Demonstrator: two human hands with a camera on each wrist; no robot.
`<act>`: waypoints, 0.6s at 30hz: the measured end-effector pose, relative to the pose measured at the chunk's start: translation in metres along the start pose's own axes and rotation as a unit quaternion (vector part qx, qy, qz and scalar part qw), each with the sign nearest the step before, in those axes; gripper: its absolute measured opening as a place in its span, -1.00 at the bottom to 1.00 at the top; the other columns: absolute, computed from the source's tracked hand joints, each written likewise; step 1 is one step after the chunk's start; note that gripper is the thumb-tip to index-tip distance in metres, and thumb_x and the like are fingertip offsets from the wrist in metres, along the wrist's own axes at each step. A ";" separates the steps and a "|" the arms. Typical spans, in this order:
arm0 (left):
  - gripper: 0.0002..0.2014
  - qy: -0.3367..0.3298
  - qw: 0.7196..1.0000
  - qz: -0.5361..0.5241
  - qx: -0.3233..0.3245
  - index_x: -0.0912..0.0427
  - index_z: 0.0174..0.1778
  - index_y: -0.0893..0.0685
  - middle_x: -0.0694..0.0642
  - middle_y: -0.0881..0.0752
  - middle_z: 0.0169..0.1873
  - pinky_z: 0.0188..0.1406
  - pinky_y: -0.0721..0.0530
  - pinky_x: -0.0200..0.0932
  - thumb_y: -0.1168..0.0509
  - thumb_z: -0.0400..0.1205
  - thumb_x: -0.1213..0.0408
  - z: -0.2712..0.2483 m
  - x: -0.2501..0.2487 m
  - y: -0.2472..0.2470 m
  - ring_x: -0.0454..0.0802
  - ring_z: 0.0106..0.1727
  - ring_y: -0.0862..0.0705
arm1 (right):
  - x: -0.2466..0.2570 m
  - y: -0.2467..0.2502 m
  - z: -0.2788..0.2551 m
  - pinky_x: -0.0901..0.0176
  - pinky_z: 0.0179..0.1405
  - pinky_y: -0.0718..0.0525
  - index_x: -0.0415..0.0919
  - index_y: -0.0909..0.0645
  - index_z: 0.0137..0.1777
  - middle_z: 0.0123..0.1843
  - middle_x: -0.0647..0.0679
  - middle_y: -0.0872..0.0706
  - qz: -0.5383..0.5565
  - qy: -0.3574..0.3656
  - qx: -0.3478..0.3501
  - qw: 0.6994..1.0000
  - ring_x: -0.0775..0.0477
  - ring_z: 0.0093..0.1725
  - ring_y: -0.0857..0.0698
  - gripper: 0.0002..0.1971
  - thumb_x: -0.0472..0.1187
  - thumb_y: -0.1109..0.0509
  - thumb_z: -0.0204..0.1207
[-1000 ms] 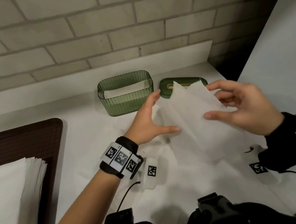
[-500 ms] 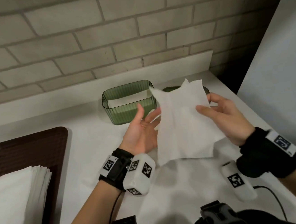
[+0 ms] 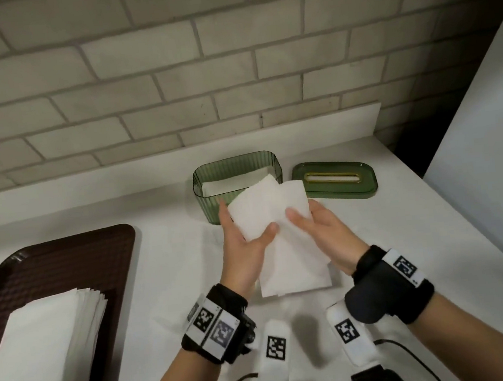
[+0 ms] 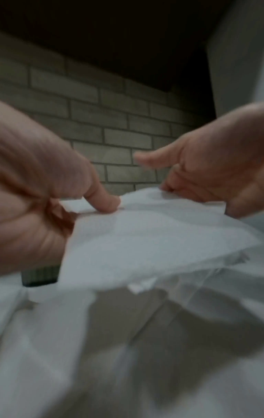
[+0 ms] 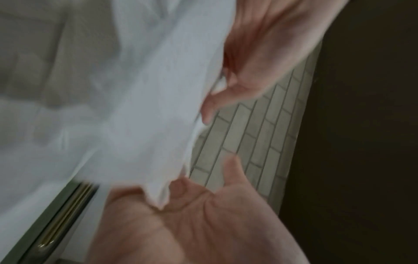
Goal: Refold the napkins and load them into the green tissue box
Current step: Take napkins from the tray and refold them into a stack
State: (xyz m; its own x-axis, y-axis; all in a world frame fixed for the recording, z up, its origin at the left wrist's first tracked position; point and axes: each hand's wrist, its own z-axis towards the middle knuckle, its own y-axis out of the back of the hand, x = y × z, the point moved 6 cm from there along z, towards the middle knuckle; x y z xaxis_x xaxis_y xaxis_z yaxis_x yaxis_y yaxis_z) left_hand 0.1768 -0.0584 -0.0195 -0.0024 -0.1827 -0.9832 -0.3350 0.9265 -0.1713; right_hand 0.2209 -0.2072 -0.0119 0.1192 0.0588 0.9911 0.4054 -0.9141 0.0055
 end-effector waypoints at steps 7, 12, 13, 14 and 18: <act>-0.33 -0.204 0.974 0.096 -0.007 0.00 0.57 -0.23 -0.13 -0.48 0.43 0.29 -0.62 -0.22 -0.39 0.62 0.45 -0.012 -0.046 0.013 -0.26 0.31 -0.63 | 0.017 -0.021 0.000 0.06 0.25 -0.67 -0.21 -0.42 0.47 0.24 -0.02 -0.72 -0.052 0.166 -0.011 0.985 0.05 0.25 -0.70 -0.61 -0.29 -0.31 0.66; -0.68 -0.228 0.968 0.103 -0.024 0.16 0.08 -0.63 -0.06 -0.75 -0.09 0.04 -0.66 -0.17 -0.53 0.48 0.46 -0.015 -0.045 0.017 -0.06 -0.06 -0.73 | 0.027 -0.038 -0.005 0.23 0.01 -0.62 -0.19 -0.52 0.14 0.01 0.06 -0.68 -0.052 0.231 0.026 0.971 0.04 0.01 -0.68 -0.73 -0.28 -0.50 0.52; -0.75 -0.228 0.968 0.100 -0.023 0.21 -0.07 -0.69 0.02 -0.76 -0.15 0.01 -0.65 -0.19 -0.58 0.43 0.45 -0.014 -0.044 0.018 -0.04 -0.08 -0.73 | 0.029 -0.040 -0.005 0.20 0.04 -0.60 -0.20 -0.53 0.11 0.00 0.03 -0.67 -0.056 0.240 0.028 0.969 0.01 0.01 -0.67 -0.71 -0.31 -0.54 0.46; -0.79 -0.229 0.969 0.096 -0.020 0.27 -0.18 -0.72 0.11 -0.77 -0.17 -0.01 -0.64 -0.22 -0.61 0.38 0.45 -0.014 -0.044 0.018 -0.01 -0.07 -0.73 | 0.030 -0.041 -0.004 0.14 0.09 -0.60 -0.21 -0.54 0.08 0.01 0.00 -0.67 -0.056 0.246 0.029 0.967 -0.02 0.03 -0.67 -0.68 -0.33 -0.58 0.41; -0.76 -0.229 0.969 0.097 -0.002 0.32 -0.29 -0.79 0.22 -0.73 -0.06 0.03 -0.64 -0.36 -0.68 0.22 0.44 -0.011 -0.048 0.013 -0.03 0.05 -0.74 | 0.034 -0.042 -0.003 -0.01 0.13 -0.64 -0.17 -0.52 0.13 0.09 -0.13 -0.66 -0.024 0.226 0.060 0.972 -0.17 0.05 -0.70 -0.48 -0.37 -0.66 0.21</act>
State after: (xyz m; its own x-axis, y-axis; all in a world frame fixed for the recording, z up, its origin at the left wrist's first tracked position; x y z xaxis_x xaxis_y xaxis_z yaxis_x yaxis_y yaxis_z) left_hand 0.1623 -0.0412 0.0261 0.3523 0.1600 -0.9221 -0.3739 0.9273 0.0181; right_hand 0.2051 -0.1682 0.0220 -0.3012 -0.1067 0.9476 0.5071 -0.8595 0.0645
